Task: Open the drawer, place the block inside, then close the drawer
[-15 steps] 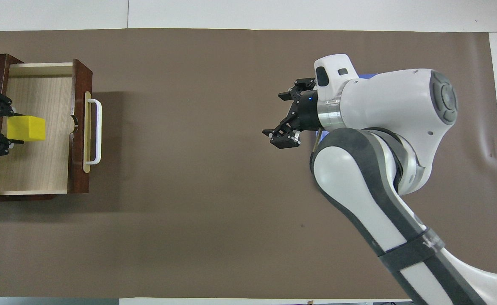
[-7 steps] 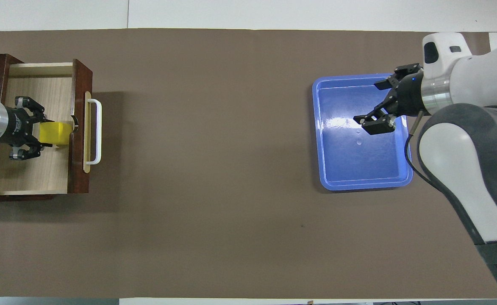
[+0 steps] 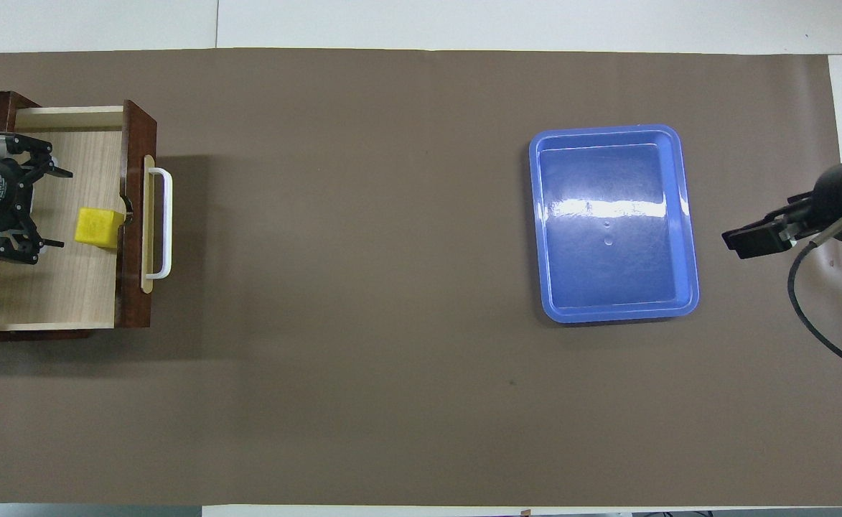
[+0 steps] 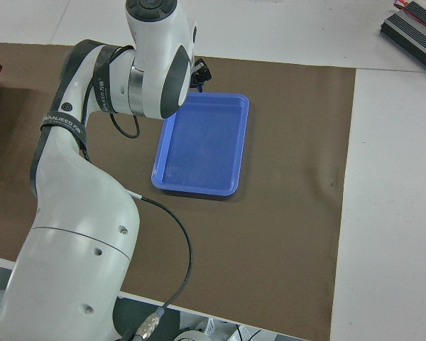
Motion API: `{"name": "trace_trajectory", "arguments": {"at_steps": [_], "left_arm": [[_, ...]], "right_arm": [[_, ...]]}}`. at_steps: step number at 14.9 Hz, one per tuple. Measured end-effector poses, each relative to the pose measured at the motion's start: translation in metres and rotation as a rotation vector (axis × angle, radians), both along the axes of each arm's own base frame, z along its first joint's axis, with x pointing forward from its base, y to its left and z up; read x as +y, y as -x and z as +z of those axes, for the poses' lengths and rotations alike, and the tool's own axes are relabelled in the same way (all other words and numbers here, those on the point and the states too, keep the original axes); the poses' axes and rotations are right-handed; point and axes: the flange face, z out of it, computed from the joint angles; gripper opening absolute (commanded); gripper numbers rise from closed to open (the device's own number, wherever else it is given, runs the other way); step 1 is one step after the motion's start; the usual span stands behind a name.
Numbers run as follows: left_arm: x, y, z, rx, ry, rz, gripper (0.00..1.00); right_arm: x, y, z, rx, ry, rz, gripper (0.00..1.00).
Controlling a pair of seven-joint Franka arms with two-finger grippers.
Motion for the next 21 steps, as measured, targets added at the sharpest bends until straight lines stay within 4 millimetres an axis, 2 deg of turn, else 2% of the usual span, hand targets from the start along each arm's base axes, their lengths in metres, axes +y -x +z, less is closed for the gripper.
{"name": "trace_trajectory", "arguments": {"at_steps": [1,3,4,5,6,8,12,19,21], "left_arm": [[-0.024,0.001,-0.003,0.005,0.002,0.002,1.00],[-0.066,0.005,-0.025,0.023,0.002,0.000,1.00],[-0.076,0.007,-0.040,0.028,0.000,0.001,1.00],[-0.077,0.010,-0.053,0.034,-0.001,0.003,1.00],[-0.072,0.011,-0.062,0.038,-0.002,0.011,1.00],[-0.050,0.010,-0.068,0.041,-0.009,0.040,1.00],[-0.003,0.008,-0.065,0.032,-0.038,0.039,1.00],[0.098,0.010,-0.056,0.003,-0.065,-0.003,1.00],[0.099,0.009,-0.046,-0.002,-0.064,-0.079,1.00]], "right_arm": [[-0.005,0.006,0.010,0.026,0.011,-0.081,1.00],[-0.008,0.012,0.028,0.042,0.041,-0.238,1.00],[-0.008,0.013,0.035,0.037,0.047,-0.293,1.00],[-0.007,0.013,0.039,0.031,0.048,-0.324,1.00],[-0.007,0.012,0.041,0.028,0.049,-0.345,1.00],[-0.007,0.012,0.039,0.036,0.051,-0.371,1.00],[-0.008,0.010,0.033,0.054,0.054,-0.384,1.00],[-0.018,0.005,0.022,0.074,0.055,-0.402,1.00],[-0.018,0.005,0.023,0.074,0.055,-0.403,1.00]]}}
